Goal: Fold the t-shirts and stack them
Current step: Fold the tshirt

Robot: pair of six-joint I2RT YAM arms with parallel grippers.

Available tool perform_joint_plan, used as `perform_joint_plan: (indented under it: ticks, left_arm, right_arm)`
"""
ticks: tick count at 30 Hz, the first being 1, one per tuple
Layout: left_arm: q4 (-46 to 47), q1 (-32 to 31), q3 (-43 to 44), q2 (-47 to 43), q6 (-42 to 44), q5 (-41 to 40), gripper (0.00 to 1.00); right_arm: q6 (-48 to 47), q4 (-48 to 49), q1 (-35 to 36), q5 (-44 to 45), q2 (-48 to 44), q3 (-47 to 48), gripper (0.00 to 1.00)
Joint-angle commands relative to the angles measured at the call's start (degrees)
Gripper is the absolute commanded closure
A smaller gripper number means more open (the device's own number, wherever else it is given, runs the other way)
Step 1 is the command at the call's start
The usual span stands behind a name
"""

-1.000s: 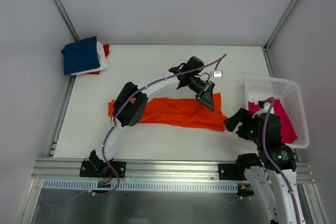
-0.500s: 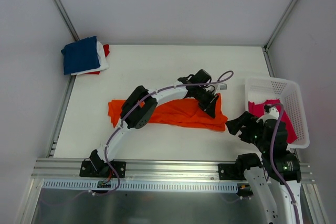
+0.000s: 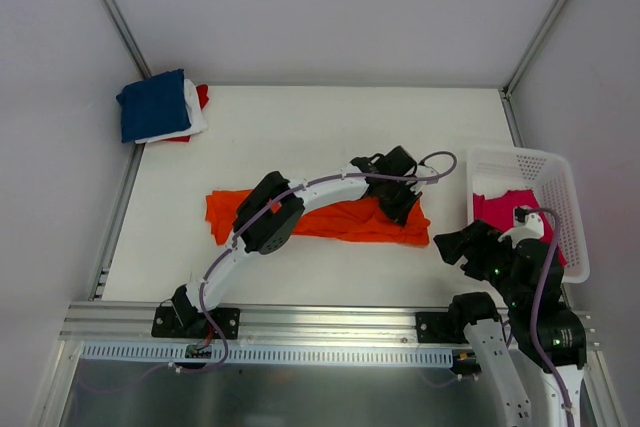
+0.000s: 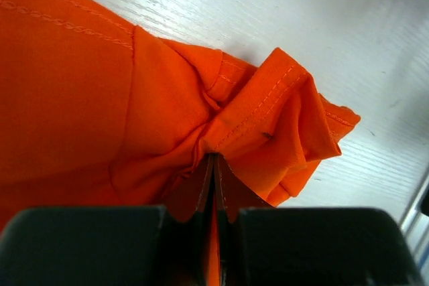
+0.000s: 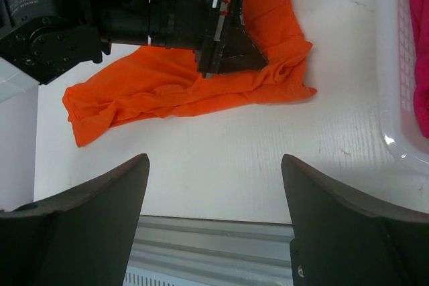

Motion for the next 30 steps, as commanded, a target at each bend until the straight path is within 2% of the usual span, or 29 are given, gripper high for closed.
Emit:
perform_joint_plan:
  ticks: [1,8,10,19,30]
  left_arm:
    - [-6.74,0.14,-0.19,0.74,4.92,-16.65,1.0]
    - [-10.52,0.14,3.15,1.09,10.01,-36.41,1.0]
    - [-11.49,0.31,4.9,1.97,11.85,-38.81,1.0]
    - [-13.16,4.61,7.2,2.85,14.5,-38.03,1.0]
    - [-15.8,16.83,13.79,5.84,15.81,-35.83,1.0]
  right_arm:
    - [1.28,-1.45,0.39,-1.06,-0.54,2.74,0.16]
    - [1.1,-2.33,0.39,-1.41,-0.54,3.18,0.16]
    - [1.01,-3.11,0.3,-1.06,-0.45,3.7,0.15]
    - [0.4,-4.35,0.39,-0.35,-0.63,5.29,0.14]
    - [-0.04,-4.35,0.39,-0.53,-0.19,5.02,0.14]
